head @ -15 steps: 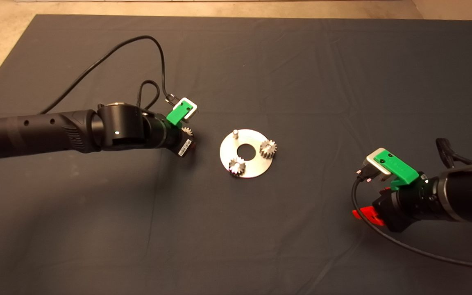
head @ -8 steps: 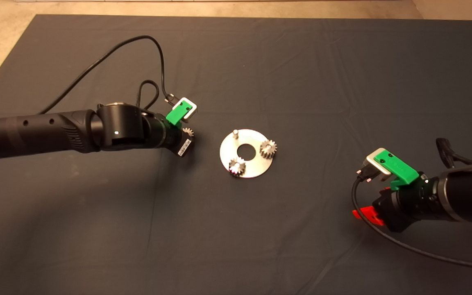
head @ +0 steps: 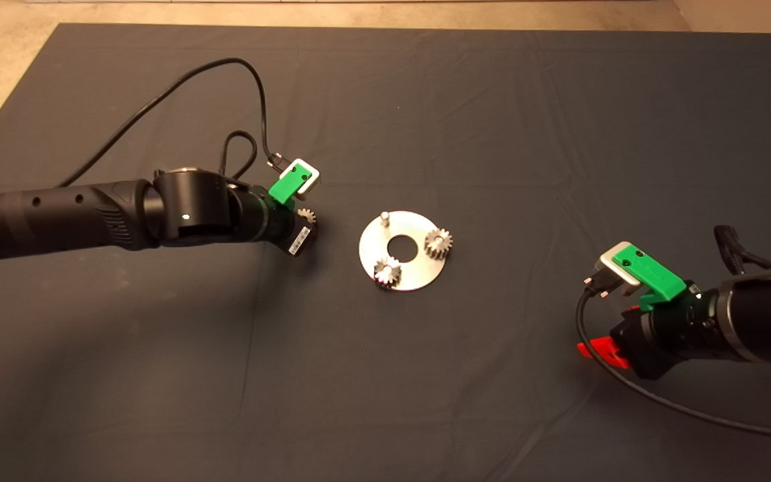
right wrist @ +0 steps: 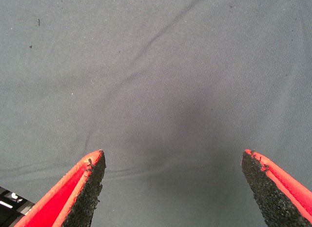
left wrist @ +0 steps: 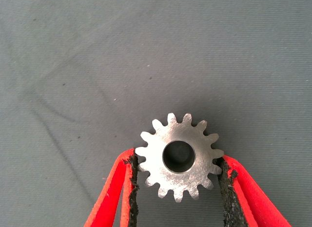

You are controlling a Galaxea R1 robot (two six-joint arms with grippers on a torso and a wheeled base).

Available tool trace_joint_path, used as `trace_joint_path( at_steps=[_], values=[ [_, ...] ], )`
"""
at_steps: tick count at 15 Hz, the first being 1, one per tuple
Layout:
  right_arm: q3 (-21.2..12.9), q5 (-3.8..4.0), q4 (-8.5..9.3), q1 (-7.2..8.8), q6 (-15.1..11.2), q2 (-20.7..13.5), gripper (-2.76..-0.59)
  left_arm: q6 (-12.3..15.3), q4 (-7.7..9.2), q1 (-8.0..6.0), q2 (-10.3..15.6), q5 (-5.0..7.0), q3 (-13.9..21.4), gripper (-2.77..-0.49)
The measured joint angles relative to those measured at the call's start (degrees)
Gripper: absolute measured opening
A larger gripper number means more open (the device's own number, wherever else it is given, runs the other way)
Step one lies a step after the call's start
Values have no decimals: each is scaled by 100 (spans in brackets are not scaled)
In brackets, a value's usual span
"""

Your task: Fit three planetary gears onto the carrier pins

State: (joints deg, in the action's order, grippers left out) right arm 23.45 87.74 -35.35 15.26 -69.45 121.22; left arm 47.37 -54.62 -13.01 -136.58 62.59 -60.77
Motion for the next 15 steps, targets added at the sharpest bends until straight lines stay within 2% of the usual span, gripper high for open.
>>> trace_joint_path(
  at_steps=[5,9,12,15],
  values=[
    [21,-6,-1,-72,221,-226,-129,-2,0,0,43,-7,9,-248],
    [145,0,-6,-103,455,-666,-129,-2,-5,12,28,17,11,-261],
    [284,-15,-12,-112,743,-1011,-129,-7,-11,15,23,19,33,-266],
    [400,18,-28,-112,983,-1368,-129,-9,6,61,6,100,249,-267]
  ],
)
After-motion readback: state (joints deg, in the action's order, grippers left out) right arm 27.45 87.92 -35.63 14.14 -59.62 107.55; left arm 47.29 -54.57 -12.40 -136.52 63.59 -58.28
